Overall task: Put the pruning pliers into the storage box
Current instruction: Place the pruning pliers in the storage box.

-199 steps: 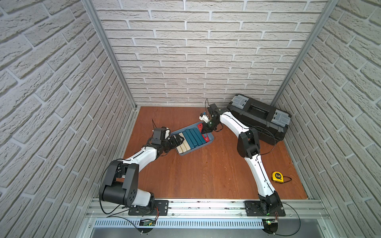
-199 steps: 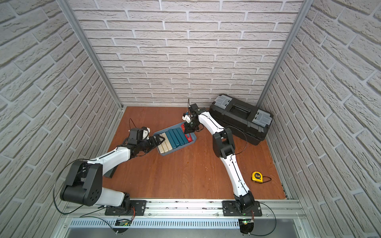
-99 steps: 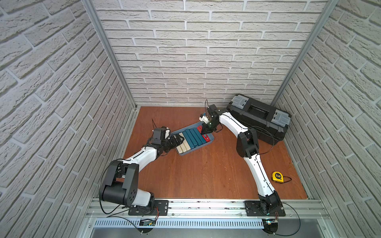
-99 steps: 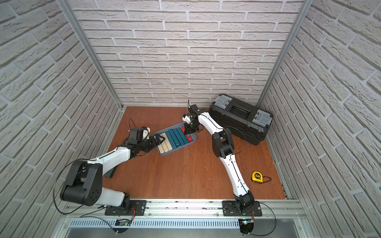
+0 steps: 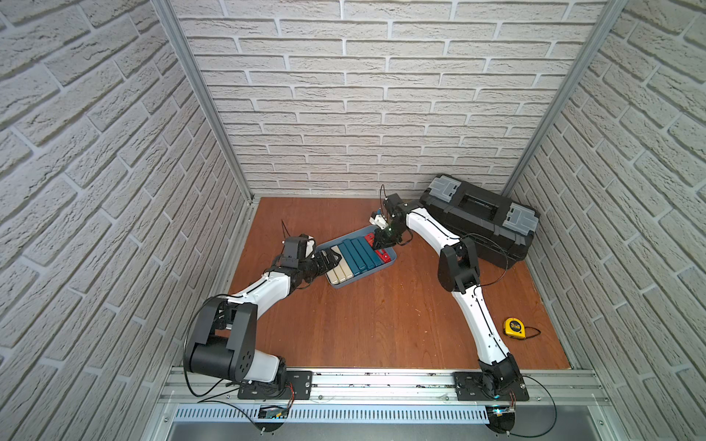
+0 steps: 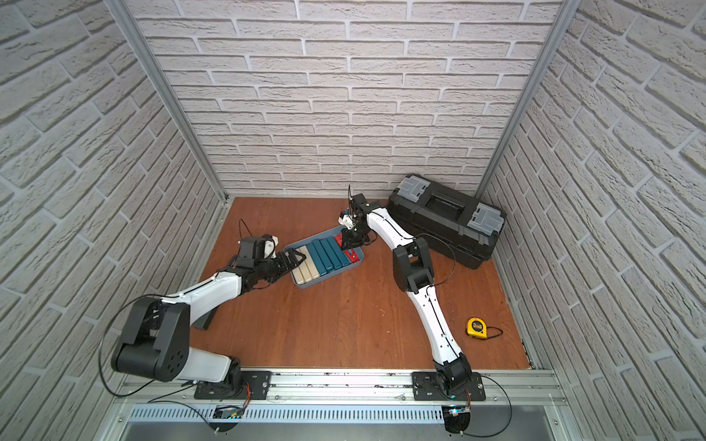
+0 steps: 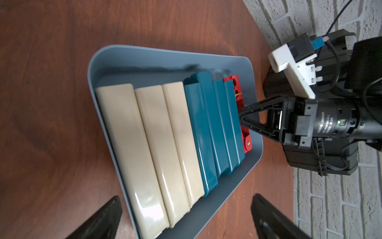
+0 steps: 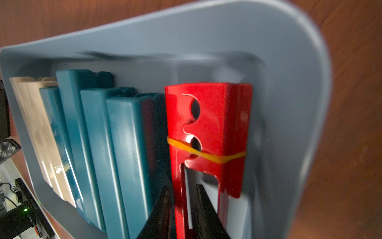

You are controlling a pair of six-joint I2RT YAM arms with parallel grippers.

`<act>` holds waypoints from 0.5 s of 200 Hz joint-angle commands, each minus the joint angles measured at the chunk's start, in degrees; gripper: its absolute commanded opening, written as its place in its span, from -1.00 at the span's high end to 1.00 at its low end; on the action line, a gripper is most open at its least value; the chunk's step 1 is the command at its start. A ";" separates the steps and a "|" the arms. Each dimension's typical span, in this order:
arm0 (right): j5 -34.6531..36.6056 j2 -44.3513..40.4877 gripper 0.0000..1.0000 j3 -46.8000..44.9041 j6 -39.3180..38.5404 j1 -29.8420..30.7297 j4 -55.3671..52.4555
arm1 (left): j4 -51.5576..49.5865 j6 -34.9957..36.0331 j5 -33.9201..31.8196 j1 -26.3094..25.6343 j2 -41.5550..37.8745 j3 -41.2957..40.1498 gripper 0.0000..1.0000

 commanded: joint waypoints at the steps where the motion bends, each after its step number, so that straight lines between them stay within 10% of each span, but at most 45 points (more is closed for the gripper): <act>1: 1.00 -2.93 0.51 1.53 -1.15 0.08 -0.60 | 1.89 0.14 0.54 0.26 0.13 1.23 -0.96; 100: -1.06 -6.94 0.51 1.29 -1.51 0.75 -1.28 | 4.07 0.01 0.65 0.26 1.46 0.81 -0.96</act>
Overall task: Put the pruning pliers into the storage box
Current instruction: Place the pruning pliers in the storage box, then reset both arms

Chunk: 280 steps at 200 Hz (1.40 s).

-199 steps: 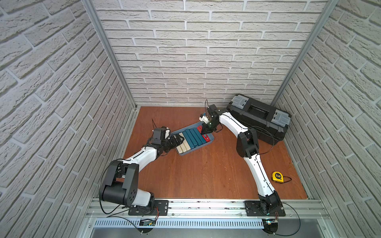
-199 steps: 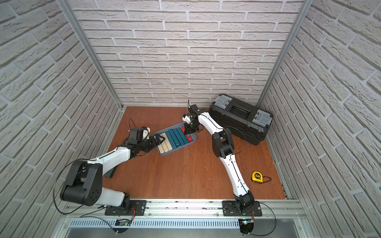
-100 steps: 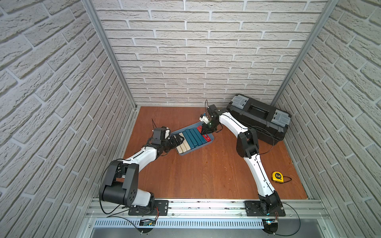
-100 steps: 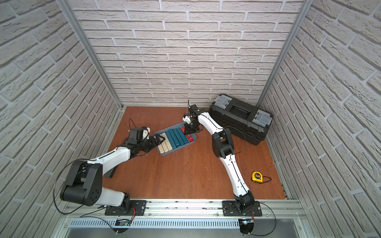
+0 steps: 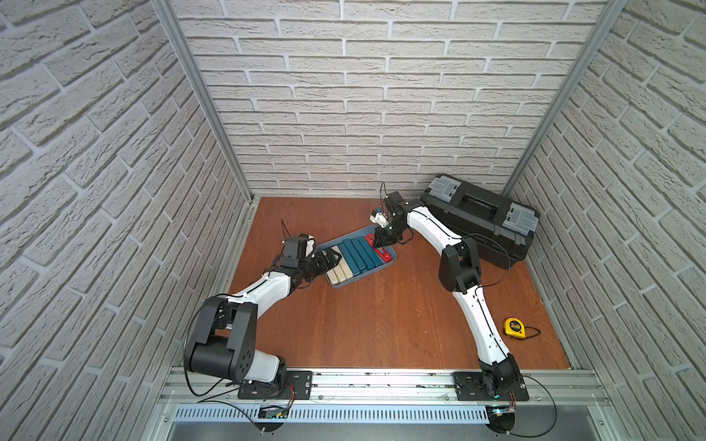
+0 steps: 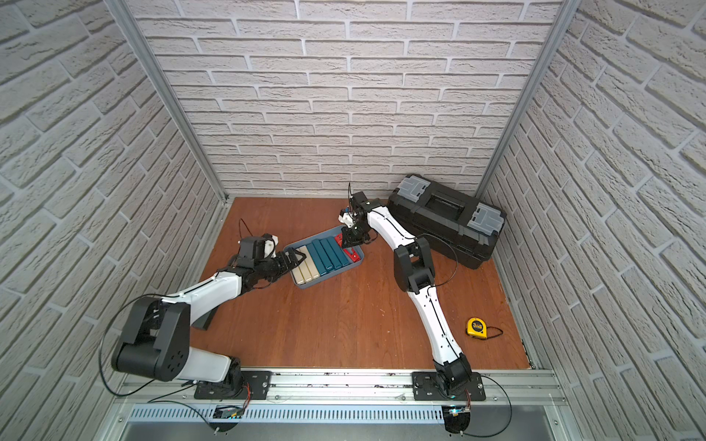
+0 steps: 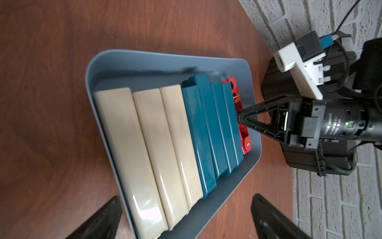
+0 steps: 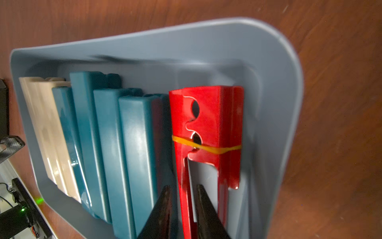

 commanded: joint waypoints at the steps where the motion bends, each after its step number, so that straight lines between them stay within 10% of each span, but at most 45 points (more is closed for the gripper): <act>1: -1.42 -5.25 0.51 1.33 -0.94 0.63 -1.00 | 3.03 0.03 0.71 0.26 1.15 0.81 -0.96; 154: 3.04 -29.64 0.31 -22.15 -2.16 0.79 4.46 | -11.02 8.67 -4.48 1.22 -9.09 2.24 -0.96; 168: 3.95 -33.03 0.09 -26.61 -2.21 0.74 6.39 | -12.56 9.53 -5.34 1.65 -10.87 1.95 -0.96; 178: 4.76 -36.69 -0.98 -30.36 -2.24 0.79 7.90 | -14.23 10.25 -6.35 2.04 -12.07 1.87 -0.96; 280: 16.19 -63.08 -1.00 -70.45 3.18 -3.93 22.54 | -23.12 13.51 -18.33 7.99 -20.27 -0.67 -0.96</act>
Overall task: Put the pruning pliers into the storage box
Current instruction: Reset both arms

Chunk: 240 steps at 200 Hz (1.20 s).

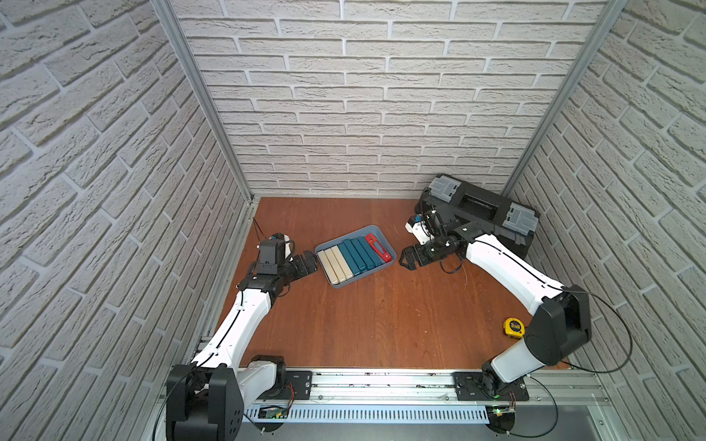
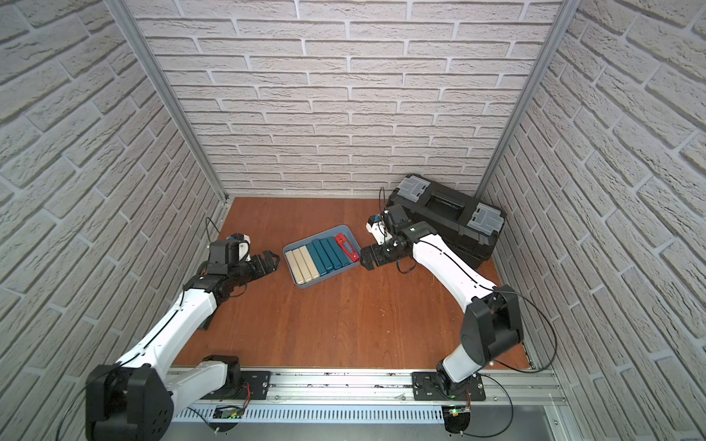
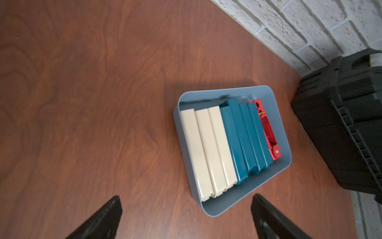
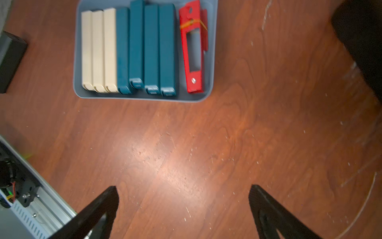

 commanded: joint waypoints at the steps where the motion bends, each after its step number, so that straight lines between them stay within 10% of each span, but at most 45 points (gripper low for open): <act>1: 3.48 -4.27 -1.00 -7.21 2.42 -2.44 6.23 | -1.17 1.79 -5.66 0.75 -0.14 -1.44 -0.96; 110: 9.31 -8.86 -1.00 -23.44 4.31 -13.48 29.16 | 20.80 11.28 -25.02 1.57 2.92 -9.22 -0.96; 240: 11.19 -1.94 -1.00 -35.84 -4.21 -16.05 62.89 | 56.57 29.81 -20.64 4.99 19.52 -15.29 -0.96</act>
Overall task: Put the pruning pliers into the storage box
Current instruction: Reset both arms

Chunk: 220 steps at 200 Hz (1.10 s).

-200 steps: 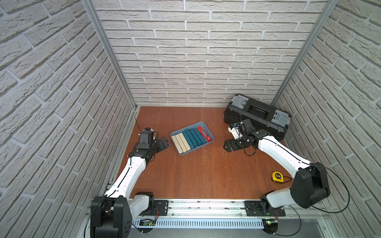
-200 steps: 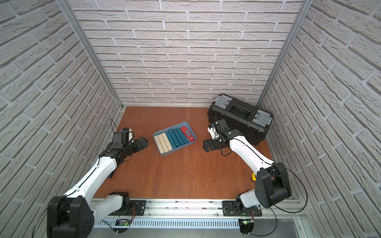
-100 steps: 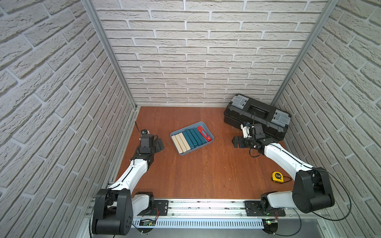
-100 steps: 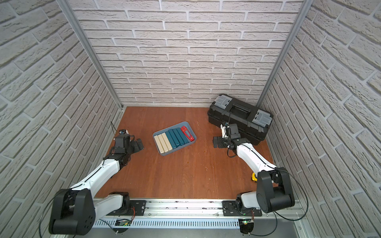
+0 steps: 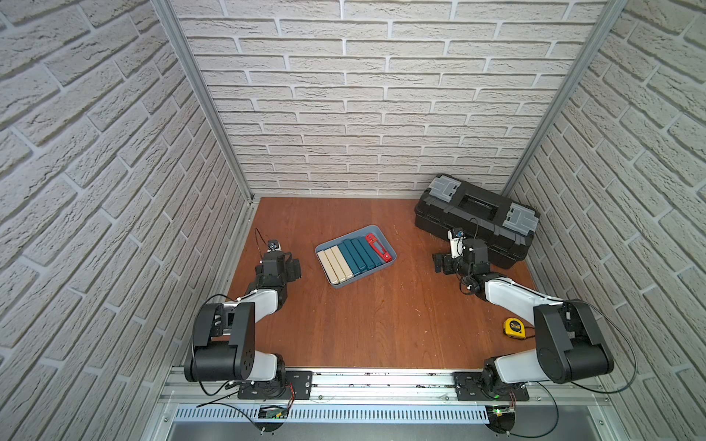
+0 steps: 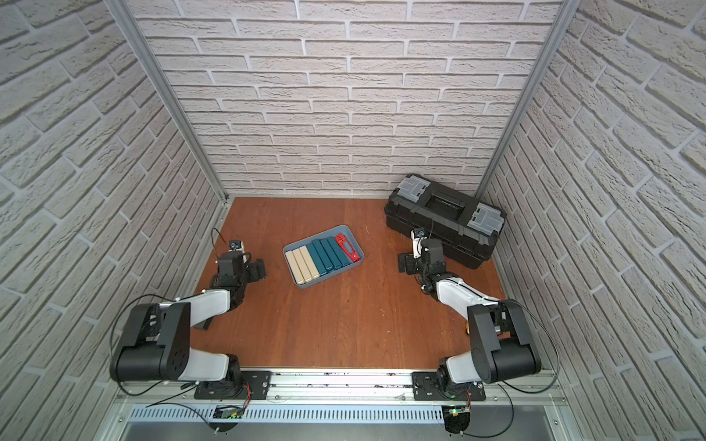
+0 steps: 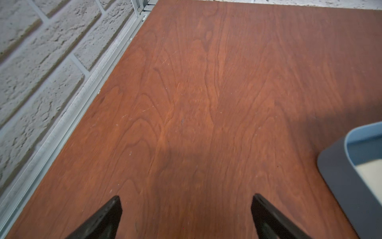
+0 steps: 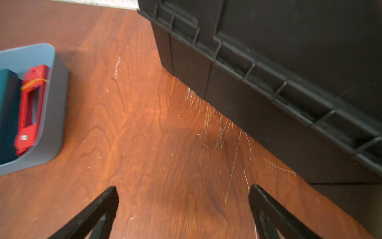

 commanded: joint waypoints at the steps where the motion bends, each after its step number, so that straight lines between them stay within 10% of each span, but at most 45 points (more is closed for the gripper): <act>1: -1.53 1.77 -1.00 1.53 -0.86 -0.72 3.64 | 13.54 5.66 2.38 0.48 0.04 -1.14 -0.96; 33: -1.98 -0.03 -1.00 -0.87 -0.92 -0.91 6.14 | 33.10 7.54 5.95 1.33 7.69 -7.52 -0.96; 103: 5.19 -16.06 -1.00 -21.98 -0.11 -0.82 29.31 | 30.09 6.41 6.77 2.21 8.28 -5.89 -0.96; 220: 9.09 2.88 -0.99 -13.38 -2.08 -2.67 33.99 | 28.91 6.01 8.40 2.90 8.20 -5.28 -0.97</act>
